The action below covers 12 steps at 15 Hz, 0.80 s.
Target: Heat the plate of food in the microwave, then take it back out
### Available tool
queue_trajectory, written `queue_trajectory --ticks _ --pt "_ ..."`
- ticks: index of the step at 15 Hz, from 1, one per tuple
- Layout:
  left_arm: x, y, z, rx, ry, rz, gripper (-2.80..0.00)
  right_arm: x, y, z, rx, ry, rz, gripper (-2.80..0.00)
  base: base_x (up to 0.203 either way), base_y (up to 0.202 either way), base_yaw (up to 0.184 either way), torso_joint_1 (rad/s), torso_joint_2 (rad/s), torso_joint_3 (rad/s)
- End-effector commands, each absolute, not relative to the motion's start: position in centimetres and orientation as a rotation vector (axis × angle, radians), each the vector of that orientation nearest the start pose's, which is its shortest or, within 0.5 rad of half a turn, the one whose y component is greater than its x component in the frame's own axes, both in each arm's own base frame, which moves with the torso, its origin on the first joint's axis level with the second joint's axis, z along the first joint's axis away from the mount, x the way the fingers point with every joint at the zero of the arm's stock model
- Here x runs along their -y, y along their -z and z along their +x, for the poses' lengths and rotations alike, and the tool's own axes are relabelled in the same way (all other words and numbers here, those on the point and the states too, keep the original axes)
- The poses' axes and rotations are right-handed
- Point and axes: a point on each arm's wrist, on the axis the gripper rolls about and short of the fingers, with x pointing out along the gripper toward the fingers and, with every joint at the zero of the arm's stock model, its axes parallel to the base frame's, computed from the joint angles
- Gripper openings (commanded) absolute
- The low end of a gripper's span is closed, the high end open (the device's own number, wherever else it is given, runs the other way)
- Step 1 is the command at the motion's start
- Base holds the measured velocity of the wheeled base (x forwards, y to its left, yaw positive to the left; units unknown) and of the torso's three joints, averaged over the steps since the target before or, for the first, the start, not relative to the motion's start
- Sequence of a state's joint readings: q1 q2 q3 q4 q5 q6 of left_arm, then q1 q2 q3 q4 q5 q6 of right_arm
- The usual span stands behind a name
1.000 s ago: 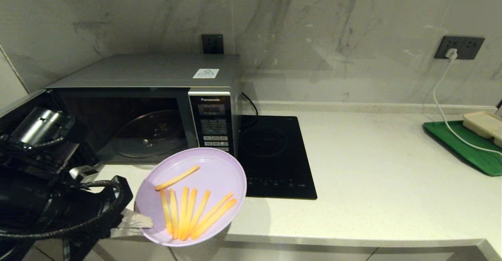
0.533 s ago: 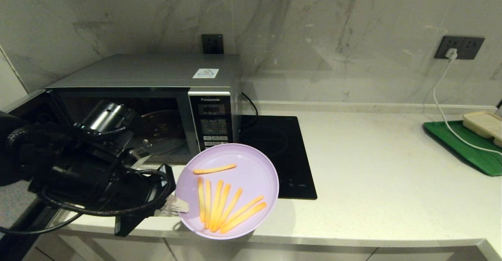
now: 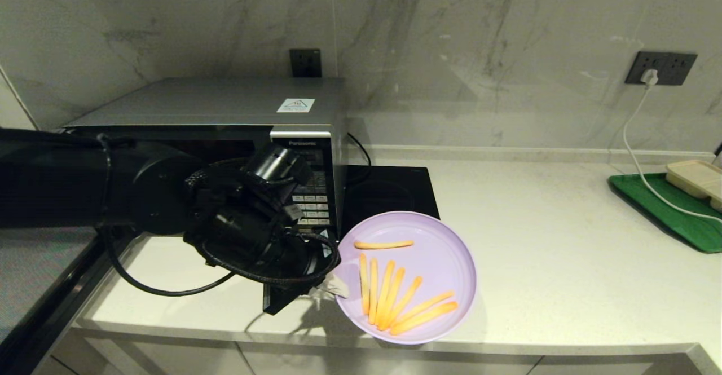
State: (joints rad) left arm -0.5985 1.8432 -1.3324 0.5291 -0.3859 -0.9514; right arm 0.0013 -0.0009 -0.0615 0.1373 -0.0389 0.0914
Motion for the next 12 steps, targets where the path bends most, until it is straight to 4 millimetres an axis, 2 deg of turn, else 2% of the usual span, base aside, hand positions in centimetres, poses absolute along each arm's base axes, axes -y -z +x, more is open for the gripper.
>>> queue_trajectory --ticks 1,3,6,12 --pt "20.4 -16.4 27.7 -1.437 0.288 -0.661 -2.80 0.1 -7.8 -2.8 -0.074 0.042 0.090 -2.80 0.000 0.000 0.000 0.000 0.00 0.000" --pt "20.6 -15.9 29.5 -1.424 0.271 -0.679 -2.80 0.1 -7.8 -2.8 -0.075 0.042 0.090 -2.80 0.000 0.000 0.000 0.000 0.00 0.000" --pt "19.1 -15.0 32.7 -1.394 0.199 -0.737 -2.80 0.1 -7.8 -2.8 -0.076 0.042 0.090 -2.80 0.000 0.000 0.000 0.000 0.00 0.000" --pt "18.6 -13.7 35.2 -1.420 0.125 -0.772 -2.80 0.1 -7.8 -2.8 -0.074 0.042 0.090 -2.80 0.000 0.000 0.000 0.000 0.00 0.000"
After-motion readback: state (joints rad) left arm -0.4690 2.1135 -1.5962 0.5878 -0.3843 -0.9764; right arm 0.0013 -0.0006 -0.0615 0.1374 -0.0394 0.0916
